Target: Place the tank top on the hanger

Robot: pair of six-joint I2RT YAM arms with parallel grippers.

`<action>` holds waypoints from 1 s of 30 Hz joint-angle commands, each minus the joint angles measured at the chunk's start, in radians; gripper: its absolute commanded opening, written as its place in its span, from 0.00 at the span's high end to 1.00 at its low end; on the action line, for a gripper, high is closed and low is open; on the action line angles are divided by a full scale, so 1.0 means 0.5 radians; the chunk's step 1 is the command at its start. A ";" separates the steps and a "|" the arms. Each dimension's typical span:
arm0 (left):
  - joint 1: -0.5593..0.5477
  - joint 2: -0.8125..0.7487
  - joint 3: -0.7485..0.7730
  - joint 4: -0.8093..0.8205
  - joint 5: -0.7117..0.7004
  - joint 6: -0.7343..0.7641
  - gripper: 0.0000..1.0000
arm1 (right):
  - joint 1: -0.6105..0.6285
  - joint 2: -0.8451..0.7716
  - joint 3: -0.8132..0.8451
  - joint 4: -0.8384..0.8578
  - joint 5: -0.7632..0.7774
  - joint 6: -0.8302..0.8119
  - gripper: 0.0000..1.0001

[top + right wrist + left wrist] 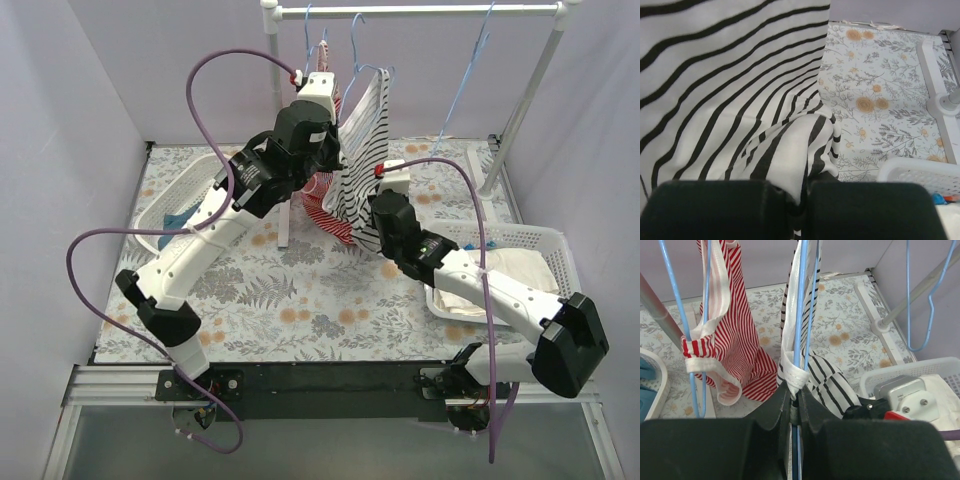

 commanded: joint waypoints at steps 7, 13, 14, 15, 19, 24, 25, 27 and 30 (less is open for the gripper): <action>0.000 0.132 0.298 0.278 -0.198 0.132 1.00 | -0.055 0.143 0.098 -0.038 -0.073 0.146 0.99; 0.000 0.237 0.348 0.382 -0.259 0.187 1.00 | -0.079 0.167 0.129 -0.090 -0.125 0.171 0.99; 0.003 0.252 0.387 0.385 -0.266 0.197 1.00 | -0.079 0.170 0.132 -0.097 -0.135 0.174 0.99; 0.000 0.304 0.421 0.376 -0.275 0.200 1.00 | -0.082 0.170 0.135 -0.106 -0.135 0.171 0.99; 0.027 0.347 0.440 0.373 -0.278 0.197 1.00 | -0.088 0.161 0.138 -0.118 -0.138 0.168 0.99; 0.092 0.381 0.409 0.394 -0.214 0.166 1.00 | -0.092 0.167 0.147 -0.140 -0.171 0.183 0.99; 0.098 0.390 0.412 0.391 -0.204 0.157 1.00 | -0.092 0.170 0.147 -0.149 -0.178 0.183 0.99; 0.119 0.415 0.406 0.388 -0.171 0.148 1.00 | -0.095 0.173 0.147 -0.152 -0.181 0.195 0.99; 0.141 0.430 0.388 0.385 -0.082 0.148 1.00 | -0.092 0.183 0.147 -0.173 -0.193 0.201 0.99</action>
